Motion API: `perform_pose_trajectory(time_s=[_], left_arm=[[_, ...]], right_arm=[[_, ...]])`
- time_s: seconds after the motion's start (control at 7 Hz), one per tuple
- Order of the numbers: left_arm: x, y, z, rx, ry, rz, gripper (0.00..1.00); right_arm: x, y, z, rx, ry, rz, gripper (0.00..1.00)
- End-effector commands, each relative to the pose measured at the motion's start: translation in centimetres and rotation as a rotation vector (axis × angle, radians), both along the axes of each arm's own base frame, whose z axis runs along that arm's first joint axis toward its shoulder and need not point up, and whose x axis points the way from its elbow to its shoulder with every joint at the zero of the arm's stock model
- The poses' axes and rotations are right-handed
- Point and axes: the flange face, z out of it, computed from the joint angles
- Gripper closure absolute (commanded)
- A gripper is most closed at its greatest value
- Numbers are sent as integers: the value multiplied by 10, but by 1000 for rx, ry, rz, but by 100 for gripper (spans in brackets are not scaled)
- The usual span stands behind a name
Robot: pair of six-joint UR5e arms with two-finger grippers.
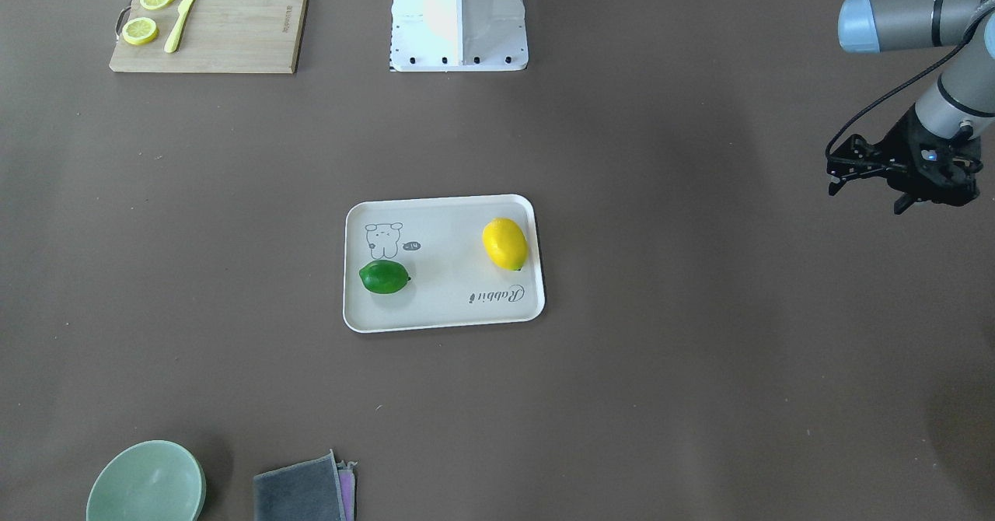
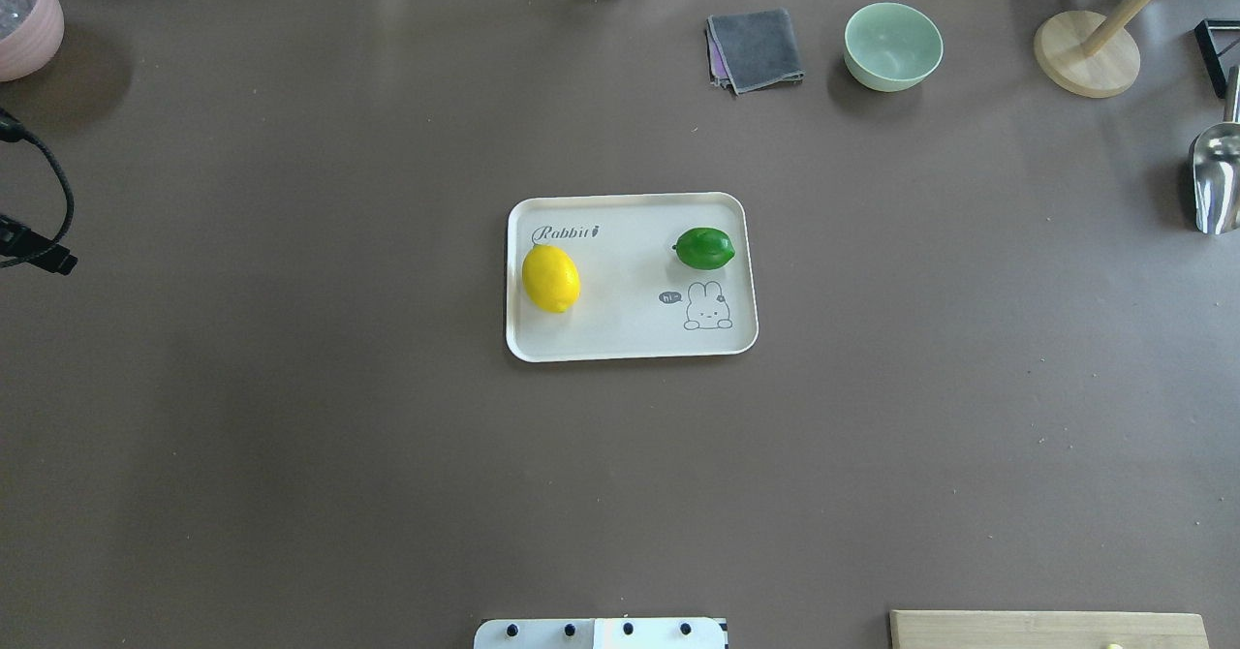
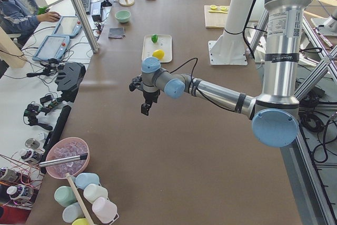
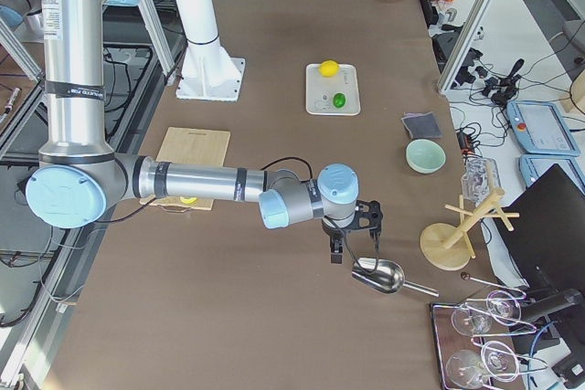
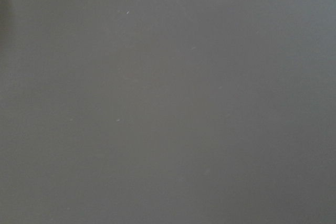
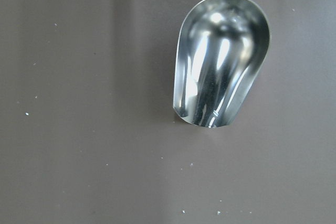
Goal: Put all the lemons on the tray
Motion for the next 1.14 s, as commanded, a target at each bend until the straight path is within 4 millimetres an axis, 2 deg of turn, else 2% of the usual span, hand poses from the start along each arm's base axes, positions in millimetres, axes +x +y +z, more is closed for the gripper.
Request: perform_pose_trajectory(time_s=[0.0, 0.14, 0.29, 0.43, 0.71, 1.0], left_arm=[[-46, -2, 23, -60, 16, -70, 2], [-68, -1, 26, -116, 110, -82, 2], [-78, 0, 33, -134, 118, -99, 2], [-81, 7, 37, -137, 121, -96, 2], [-79, 6, 42, -140, 107, -91, 2], [-81, 4, 35, -124, 114, -95, 2]], right_arm=[[33, 3, 7, 29, 23, -67, 0], [34, 1, 4, 33, 25, -69, 0], [33, -2, 2, 36, 28, -69, 0], [32, -4, 0, 41, 30, -70, 0], [32, -4, 0, 40, 31, -69, 0], [32, -3, 1, 38, 28, -69, 0]])
